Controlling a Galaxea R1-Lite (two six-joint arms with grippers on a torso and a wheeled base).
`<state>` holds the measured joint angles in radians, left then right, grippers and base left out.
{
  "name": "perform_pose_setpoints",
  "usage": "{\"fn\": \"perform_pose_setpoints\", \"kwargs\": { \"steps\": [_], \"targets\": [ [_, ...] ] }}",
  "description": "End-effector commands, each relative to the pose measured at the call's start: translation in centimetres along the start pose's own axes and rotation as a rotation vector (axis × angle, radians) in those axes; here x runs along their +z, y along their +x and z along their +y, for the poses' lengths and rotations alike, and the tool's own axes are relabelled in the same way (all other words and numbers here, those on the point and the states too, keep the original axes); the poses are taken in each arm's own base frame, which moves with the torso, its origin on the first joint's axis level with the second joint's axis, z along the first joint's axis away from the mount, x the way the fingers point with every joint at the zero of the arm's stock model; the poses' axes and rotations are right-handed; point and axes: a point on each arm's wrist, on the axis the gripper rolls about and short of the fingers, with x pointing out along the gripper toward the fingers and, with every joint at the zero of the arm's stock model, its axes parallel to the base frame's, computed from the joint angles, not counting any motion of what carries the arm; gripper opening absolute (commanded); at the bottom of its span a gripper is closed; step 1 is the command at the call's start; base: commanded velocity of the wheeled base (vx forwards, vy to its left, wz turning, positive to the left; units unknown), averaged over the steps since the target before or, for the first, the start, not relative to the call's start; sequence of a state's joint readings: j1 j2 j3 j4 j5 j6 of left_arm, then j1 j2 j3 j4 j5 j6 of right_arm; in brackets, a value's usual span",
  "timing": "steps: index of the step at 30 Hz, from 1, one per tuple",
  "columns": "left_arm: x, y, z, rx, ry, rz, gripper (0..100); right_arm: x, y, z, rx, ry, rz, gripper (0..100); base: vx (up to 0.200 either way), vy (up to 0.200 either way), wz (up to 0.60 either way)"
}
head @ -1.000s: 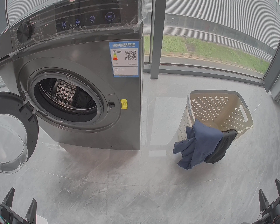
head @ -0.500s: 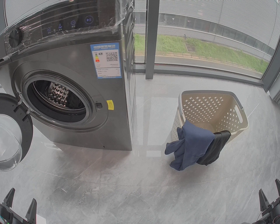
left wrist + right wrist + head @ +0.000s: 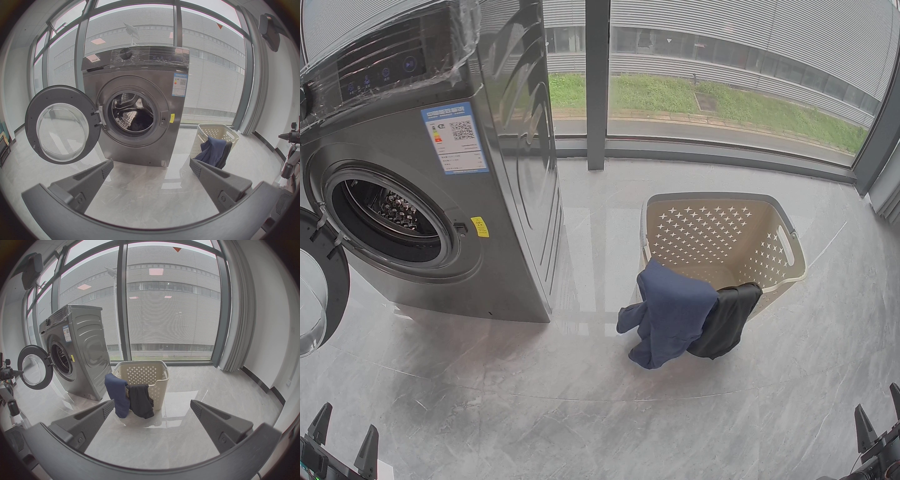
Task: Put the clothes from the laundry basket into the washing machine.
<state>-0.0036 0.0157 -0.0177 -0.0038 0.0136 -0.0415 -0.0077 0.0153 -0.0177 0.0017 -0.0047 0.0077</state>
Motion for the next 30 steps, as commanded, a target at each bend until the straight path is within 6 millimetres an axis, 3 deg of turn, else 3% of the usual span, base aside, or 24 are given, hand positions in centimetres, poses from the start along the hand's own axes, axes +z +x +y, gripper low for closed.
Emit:
{"fn": "perform_pose_setpoints", "kwargs": {
  "steps": [1, 4, 16, 30],
  "targets": [
    [-0.46, 0.03, 0.02, 0.001, 0.000, 0.004, 100, -0.51, 0.07, 0.00, 0.000, 0.000, 0.010, 100, 0.000, -0.200, 0.00],
    [-0.46, 0.03, 0.02, -0.001, 0.005, 0.004, 100, -0.51, 0.07, 0.00, 0.000, 0.000, 0.010, 100, 0.000, -0.200, 0.00],
    [-0.46, 0.03, 0.02, 0.002, 0.008, 0.004, 100, -0.50, 0.08, 0.01, 0.000, -0.003, 0.011, 100, 0.000, 0.000, 0.00],
    [-0.46, 0.03, 0.01, -0.001, 0.008, 0.004, 100, -0.50, 0.08, 0.00, -0.002, 0.001, 0.011, 100, 0.000, -0.171, 0.00]
  ]
}}
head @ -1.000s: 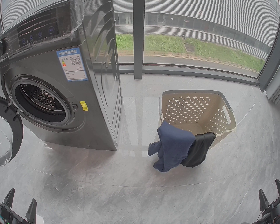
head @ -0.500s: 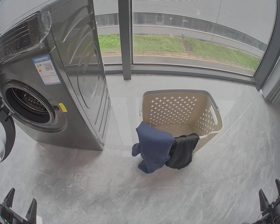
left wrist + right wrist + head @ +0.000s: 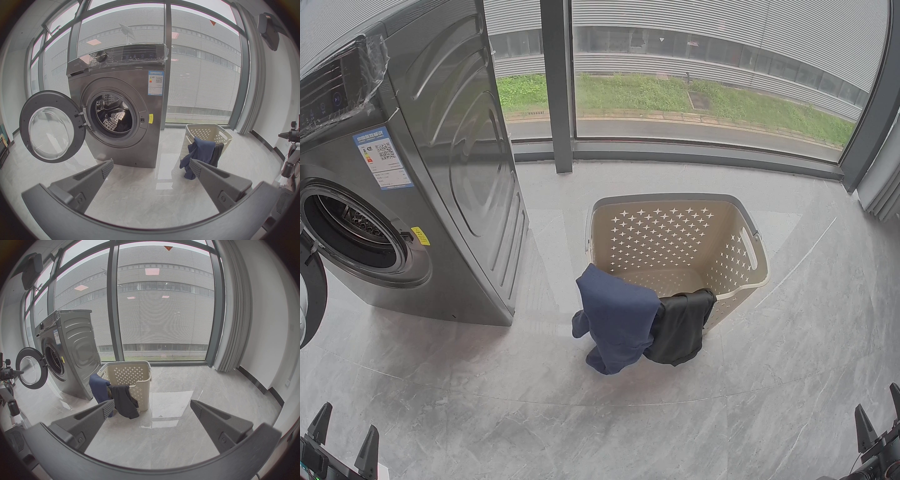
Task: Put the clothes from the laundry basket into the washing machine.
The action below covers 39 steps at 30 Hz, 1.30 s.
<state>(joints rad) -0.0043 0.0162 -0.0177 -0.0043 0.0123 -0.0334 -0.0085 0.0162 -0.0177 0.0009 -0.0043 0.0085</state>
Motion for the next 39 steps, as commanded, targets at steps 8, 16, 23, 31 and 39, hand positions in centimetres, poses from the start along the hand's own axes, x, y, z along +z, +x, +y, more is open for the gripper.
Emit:
{"fn": "perform_pose_setpoints", "kwargs": {
  "steps": [8, 16, 23, 31, 39],
  "targets": [
    [-0.47, 0.03, 0.01, -0.005, 0.006, 0.004, 100, -0.51, 0.08, 0.00, -0.001, -0.002, 0.011, 100, 0.025, 0.000, 0.00],
    [-0.47, 0.03, 0.00, -0.008, 0.003, 0.004, 100, -0.52, 0.06, 0.00, 0.000, -0.002, 0.010, 100, 0.125, 0.000, 0.00],
    [-0.47, 0.03, 0.00, -0.008, 0.000, 0.004, 100, -0.52, 0.06, -0.01, -0.001, -0.002, 0.010, 100, 0.000, 0.000, 0.00],
    [-0.47, 0.03, 0.01, -0.002, 0.000, 0.004, 100, -0.52, 0.06, -0.01, 0.000, -0.002, 0.010, 100, 0.000, -0.075, 0.00],
    [-0.47, 0.03, 0.01, -0.005, 0.000, 0.004, 100, -0.53, 0.06, -0.02, -0.004, 0.005, 0.011, 100, 0.000, -0.075, 0.00]
  ]
}}
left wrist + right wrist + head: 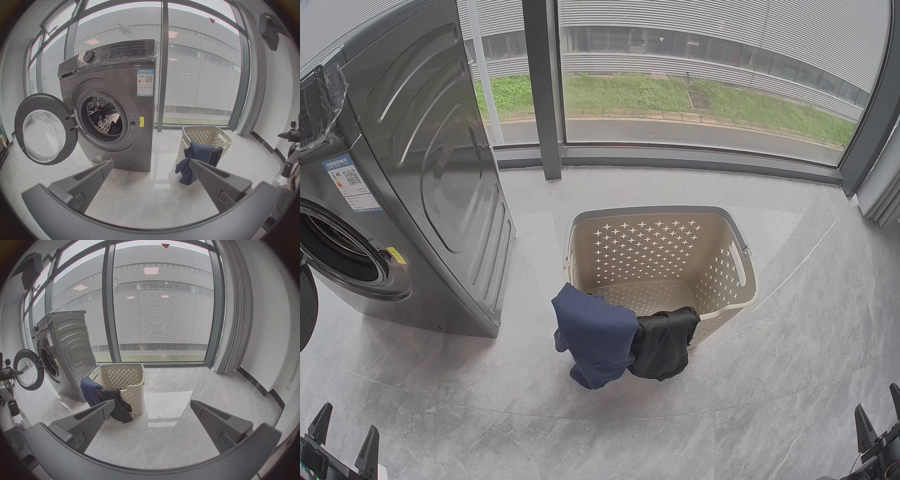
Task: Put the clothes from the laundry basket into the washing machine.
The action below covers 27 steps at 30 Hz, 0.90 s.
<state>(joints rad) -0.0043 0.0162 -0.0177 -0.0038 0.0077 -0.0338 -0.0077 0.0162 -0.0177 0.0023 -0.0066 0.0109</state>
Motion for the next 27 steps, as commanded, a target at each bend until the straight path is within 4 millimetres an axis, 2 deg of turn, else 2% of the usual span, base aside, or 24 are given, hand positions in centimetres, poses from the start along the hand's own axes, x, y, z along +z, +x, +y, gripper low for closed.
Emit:
{"fn": "perform_pose_setpoints", "kwargs": {
  "steps": [1, 7, 10, 11, 12, 13, 14, 17, 18, 19, 21, 22, 23, 25, 26, 27],
  "targets": [
    [-0.5, 0.0, 0.0, 0.000, 0.000, 0.004, 100, -0.5, 0.1, 0.0, -0.006, 0.006, 0.008, 100, 0.000, 0.000, 0.00],
    [-0.5, 0.0, 0.0, 0.001, 0.003, 0.004, 100, -0.5, 0.1, 0.0, -0.007, 0.012, 0.004, 100, 0.000, 0.000, 0.00],
    [-0.5, 0.0, 0.0, 0.000, 0.003, 0.004, 100, 2.7, -0.9, 0.0, 0.012, 0.008, -0.140, 100, 0.000, 0.000, 0.00],
    [-0.5, 0.0, 0.0, 0.001, 0.005, 0.004, 100, 4.8, -1.5, 0.0, 0.025, 0.013, -0.189, 100, 0.000, 0.000, 0.00],
    [-0.5, 0.0, 0.0, 0.001, 0.005, 0.004, 100, 4.8, -1.5, 0.0, 0.025, 0.013, -0.189, 100, 0.000, 0.000, 0.00],
    [-0.5, 0.0, 0.0, -0.002, 0.006, 0.004, 100, 5.9, -0.9, 0.1, 0.046, 0.012, -0.127, 100, 0.000, 0.000, 0.00],
    [-0.5, 0.0, 0.0, -0.002, 0.006, 0.004, 100, 6.0, -0.8, 0.1, 0.047, 0.012, -0.121, 100, 0.000, 0.000, 0.00],
    [-0.5, 0.0, 0.0, -0.002, 0.005, 0.004, 100, 5.6, 2.3, 0.3, 0.140, 0.032, 0.115, 100, 0.000, 0.000, 0.00],
    [-0.5, 0.0, 0.0, -0.002, 0.005, 0.004, 100, 5.6, 2.3, 0.3, 0.140, 0.032, 0.115, 100, 0.000, 0.000, 0.00],
    [-0.5, 0.0, 0.0, -0.002, 0.002, 0.004, 100, 5.7, 4.4, 0.6, 0.212, 0.091, 0.243, 100, 0.000, 0.000, 0.00],
    [-0.5, 0.0, 0.0, -0.003, 0.000, 0.004, 100, 6.1, 6.7, 0.8, 0.235, 0.133, 0.310, 100, 0.000, 0.000, 0.00],
    [-0.5, 0.0, 0.0, -0.003, 0.000, 0.004, 100, 6.2, 6.9, 0.8, 0.236, 0.135, 0.309, 100, 0.000, 0.000, 0.00],
    [-0.5, 0.0, 0.0, -0.003, 0.000, 0.004, 100, 6.1, 9.0, 1.1, 0.261, 0.140, 0.347, 100, 0.000, 0.000, 0.00],
    [-0.5, 0.0, 0.0, -0.003, 0.000, 0.004, 100, 5.7, 10.7, 1.6, 0.303, 0.135, 0.372, 100, 0.000, 0.000, 0.00],
    [-0.5, 0.0, 0.0, -0.003, 0.000, 0.004, 100, 5.7, 10.7, 1.6, 0.303, 0.135, 0.372, 100, 0.000, 0.000, 0.00],
    [-0.5, 0.0, 0.0, -0.003, 0.000, 0.004, 100, 5.2, 11.8, 2.2, 0.348, 0.126, 0.378, 100, 0.000, 0.000, 0.00]
  ]
}}
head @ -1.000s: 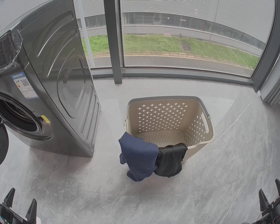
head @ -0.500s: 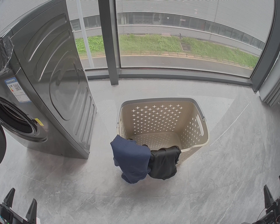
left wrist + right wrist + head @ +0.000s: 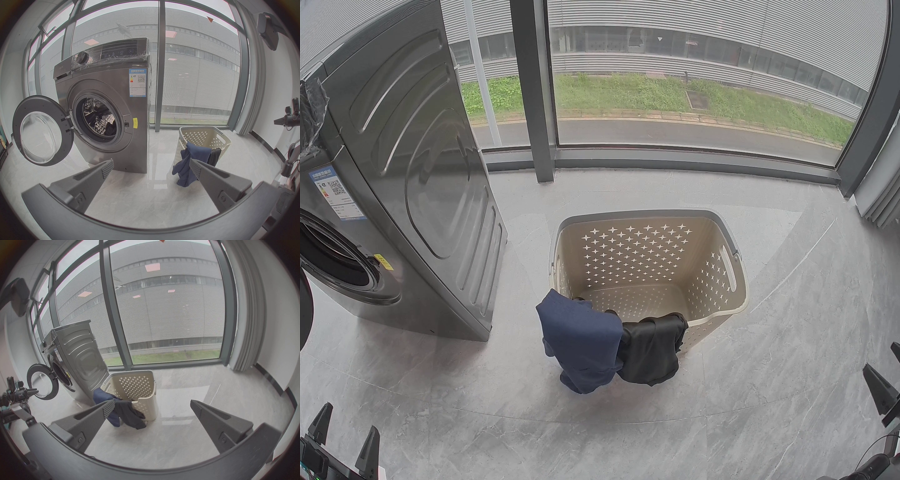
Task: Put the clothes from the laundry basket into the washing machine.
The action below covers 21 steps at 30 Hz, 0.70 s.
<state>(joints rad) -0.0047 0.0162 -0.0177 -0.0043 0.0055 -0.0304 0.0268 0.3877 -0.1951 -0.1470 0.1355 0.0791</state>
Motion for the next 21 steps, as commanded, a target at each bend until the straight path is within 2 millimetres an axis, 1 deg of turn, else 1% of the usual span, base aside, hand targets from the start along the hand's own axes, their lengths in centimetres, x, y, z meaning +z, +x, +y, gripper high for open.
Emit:
{"fn": "perform_pose_setpoints", "kwargs": {
  "steps": [1, 3, 7, 11, 15, 18, 21],
  "targets": [
    [-0.5, 0.0, 0.0, -0.001, -0.003, 0.004, 100, -1.3, 8.9, 0.2, 0.166, 0.079, 0.324, 100, 0.000, 0.000, 0.00],
    [-0.5, 0.0, 0.0, -0.001, -0.003, 0.004, 100, -2.1, 10.5, 0.6, 0.170, 0.064, 0.357, 100, 0.000, 0.000, 0.00],
    [-0.5, 0.0, 0.0, -0.001, -0.003, 0.004, 100, -2.4, 12.4, 1.4, 0.163, 0.068, 0.376, 100, 0.000, 0.000, 0.00],
    [-0.5, 0.0, 0.0, 0.004, -0.008, 0.004, 100, -3.3, 14.4, 2.3, 0.154, 0.099, 0.410, 100, 0.000, 0.000, 0.00],
    [-0.5, 0.0, 0.0, 0.004, -0.008, 0.004, 100, -4.3, 15.6, 2.9, 0.140, 0.085, 0.445, 100, 0.000, 0.000, 0.00],
    [-0.5, 0.0, 0.0, 0.004, -0.008, 0.004, 100, -4.6, 16.4, 3.2, 0.138, 0.082, 0.453, 100, 0.000, 0.000, 0.00],
    [-0.5, 0.0, 0.0, 0.001, 0.003, 0.004, 100, -5.0, 17.3, 4.1, 0.170, 0.080, 0.455, 100, 0.000, 0.000, 0.00]
  ]
}}
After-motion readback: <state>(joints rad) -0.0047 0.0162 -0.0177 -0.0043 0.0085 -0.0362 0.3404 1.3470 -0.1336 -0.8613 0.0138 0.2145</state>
